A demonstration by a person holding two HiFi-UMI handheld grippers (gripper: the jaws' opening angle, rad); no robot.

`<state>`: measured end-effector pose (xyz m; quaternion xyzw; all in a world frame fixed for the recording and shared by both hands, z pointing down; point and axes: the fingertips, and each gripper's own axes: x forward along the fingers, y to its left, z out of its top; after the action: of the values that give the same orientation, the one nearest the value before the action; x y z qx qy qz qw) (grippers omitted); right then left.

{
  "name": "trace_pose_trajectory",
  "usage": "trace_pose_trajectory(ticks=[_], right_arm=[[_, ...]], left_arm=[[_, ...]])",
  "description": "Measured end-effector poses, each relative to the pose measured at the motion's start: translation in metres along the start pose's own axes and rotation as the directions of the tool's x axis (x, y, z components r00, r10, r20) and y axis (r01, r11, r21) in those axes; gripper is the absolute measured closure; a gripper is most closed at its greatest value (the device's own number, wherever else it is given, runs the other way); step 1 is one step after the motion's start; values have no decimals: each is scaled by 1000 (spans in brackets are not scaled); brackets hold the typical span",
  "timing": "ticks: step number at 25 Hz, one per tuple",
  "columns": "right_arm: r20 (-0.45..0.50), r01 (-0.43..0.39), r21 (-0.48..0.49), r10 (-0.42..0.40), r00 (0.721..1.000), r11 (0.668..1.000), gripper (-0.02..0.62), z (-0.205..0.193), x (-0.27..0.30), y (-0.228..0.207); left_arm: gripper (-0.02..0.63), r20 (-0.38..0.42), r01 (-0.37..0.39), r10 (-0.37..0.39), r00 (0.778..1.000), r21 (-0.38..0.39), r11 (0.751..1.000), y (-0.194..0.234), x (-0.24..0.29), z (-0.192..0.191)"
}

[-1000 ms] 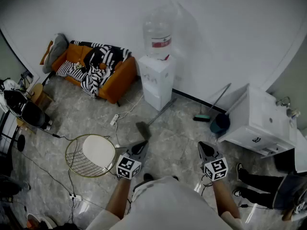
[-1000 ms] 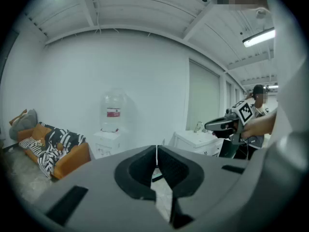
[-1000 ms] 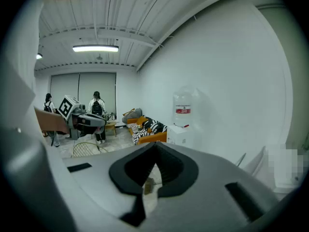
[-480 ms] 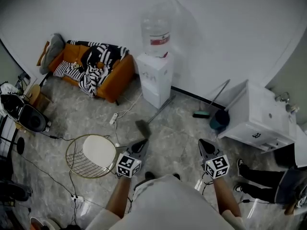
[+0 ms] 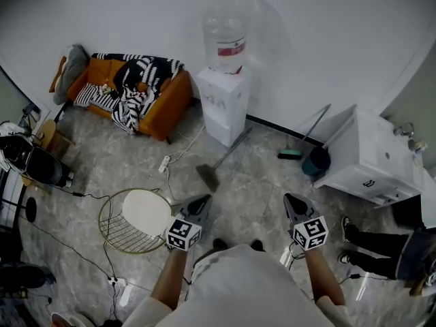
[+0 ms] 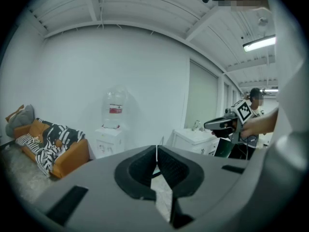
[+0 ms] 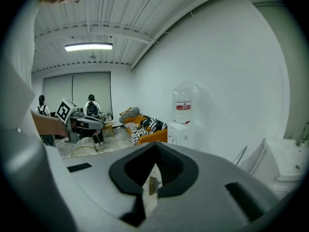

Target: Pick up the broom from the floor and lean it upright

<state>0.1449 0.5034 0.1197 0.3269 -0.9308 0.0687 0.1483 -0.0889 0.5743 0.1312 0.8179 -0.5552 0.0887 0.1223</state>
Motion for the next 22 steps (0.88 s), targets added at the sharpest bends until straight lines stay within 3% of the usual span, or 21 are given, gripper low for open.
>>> trace_pose_trajectory(ticks=[13,22], right_arm=[[-23,76,18,-76,997,997,594,-9,1,29],[-39,56,31,-55,998,998,594,-14,20,32]], left_arm=[[595,-3,46,-46,999,11,999,33,-19,-12],[595,-19,48,-48,999,-5,999,38,-13,-21]])
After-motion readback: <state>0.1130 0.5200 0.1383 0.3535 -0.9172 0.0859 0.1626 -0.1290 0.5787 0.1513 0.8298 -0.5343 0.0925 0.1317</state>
